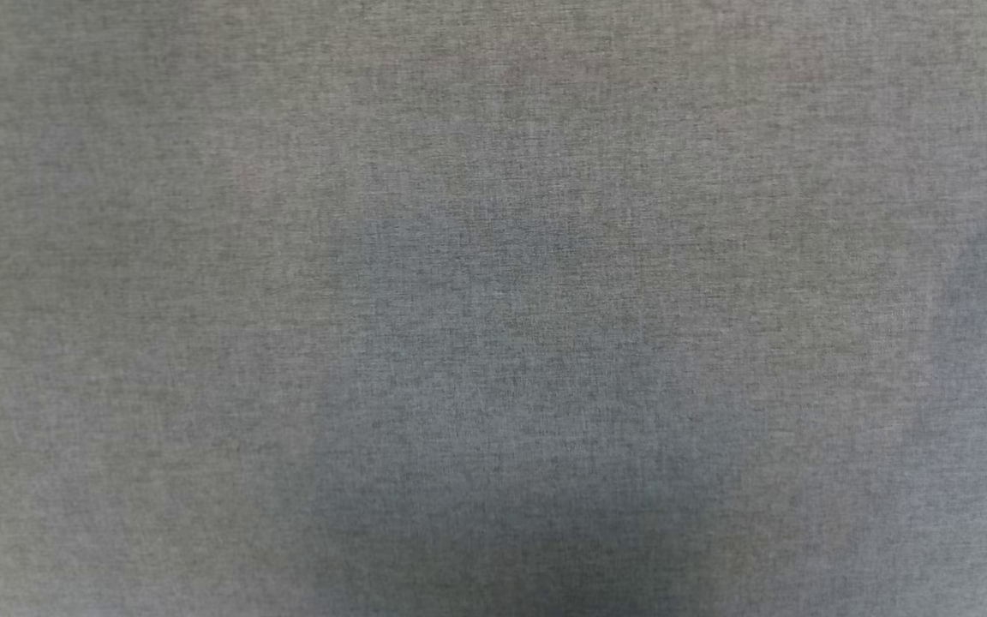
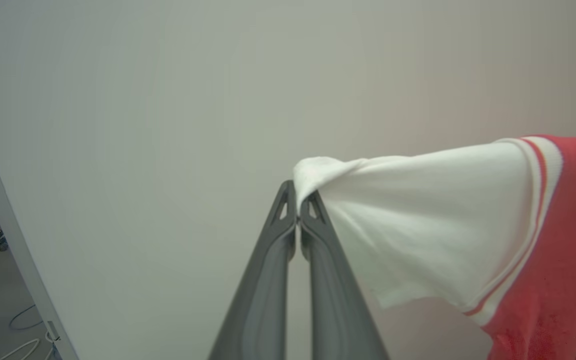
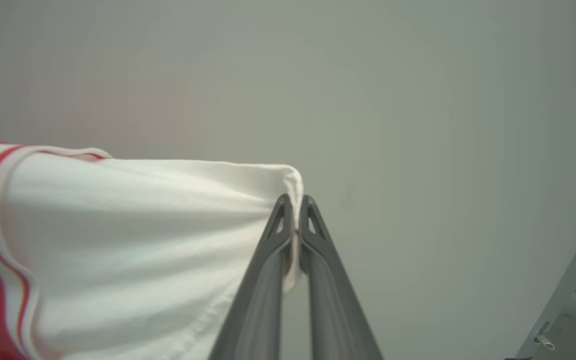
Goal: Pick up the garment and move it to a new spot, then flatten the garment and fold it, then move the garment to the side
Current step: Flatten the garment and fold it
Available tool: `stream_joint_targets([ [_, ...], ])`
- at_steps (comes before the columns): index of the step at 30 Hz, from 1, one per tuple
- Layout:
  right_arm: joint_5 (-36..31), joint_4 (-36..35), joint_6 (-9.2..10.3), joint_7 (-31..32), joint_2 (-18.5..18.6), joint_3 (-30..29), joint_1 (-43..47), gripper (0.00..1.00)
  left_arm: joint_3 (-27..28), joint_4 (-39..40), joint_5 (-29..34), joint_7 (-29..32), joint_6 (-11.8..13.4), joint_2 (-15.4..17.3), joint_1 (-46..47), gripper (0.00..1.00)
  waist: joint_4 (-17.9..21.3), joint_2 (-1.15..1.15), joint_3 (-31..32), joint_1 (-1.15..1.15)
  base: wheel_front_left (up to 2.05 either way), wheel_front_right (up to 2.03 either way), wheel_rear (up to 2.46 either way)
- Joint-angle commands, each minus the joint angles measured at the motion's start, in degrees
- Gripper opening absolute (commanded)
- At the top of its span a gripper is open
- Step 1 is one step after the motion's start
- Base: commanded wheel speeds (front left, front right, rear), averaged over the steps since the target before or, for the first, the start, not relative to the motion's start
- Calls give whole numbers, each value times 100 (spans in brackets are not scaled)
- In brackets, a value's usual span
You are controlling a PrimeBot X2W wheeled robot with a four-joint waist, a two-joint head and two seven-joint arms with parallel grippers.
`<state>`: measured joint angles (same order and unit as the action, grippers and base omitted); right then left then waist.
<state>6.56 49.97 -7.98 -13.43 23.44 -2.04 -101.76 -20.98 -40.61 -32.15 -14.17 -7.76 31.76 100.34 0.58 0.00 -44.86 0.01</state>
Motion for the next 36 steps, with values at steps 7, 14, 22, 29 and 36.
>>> stream_joint_targets([
  [7, 395, 157, 49, -134, 49, 232, 1041, 0, -44, 103, -491, -80, 29, -173, -1405, 0, -97, 0, 399, -1, 0, 0, 0],
  [14, 879, 53, 49, -150, 120, 653, 2301, 0, 164, 561, -561, -82, 28, -476, -3113, 0, -154, 0, 1013, -1, 0, 0, 0],
  [22, 1675, -451, 49, -142, 275, 1162, 4178, 0, -79, 805, -898, -82, 28, -664, -4990, 0, -251, 0, 1873, -1, 0, 0, 0],
  [29, 2202, -891, 49, -62, 454, 1370, 5795, 0, -827, 844, -1556, 42, 28, -600, -6311, 0, -306, 0, 2560, -1, 0, 0, 0],
  [36, 2234, -1193, 49, -50, 631, 1436, 7085, 0, -1029, 626, -1939, 36, 28, -527, -7057, 0, -334, 0, 3052, -1, 0, 0, 0],
])
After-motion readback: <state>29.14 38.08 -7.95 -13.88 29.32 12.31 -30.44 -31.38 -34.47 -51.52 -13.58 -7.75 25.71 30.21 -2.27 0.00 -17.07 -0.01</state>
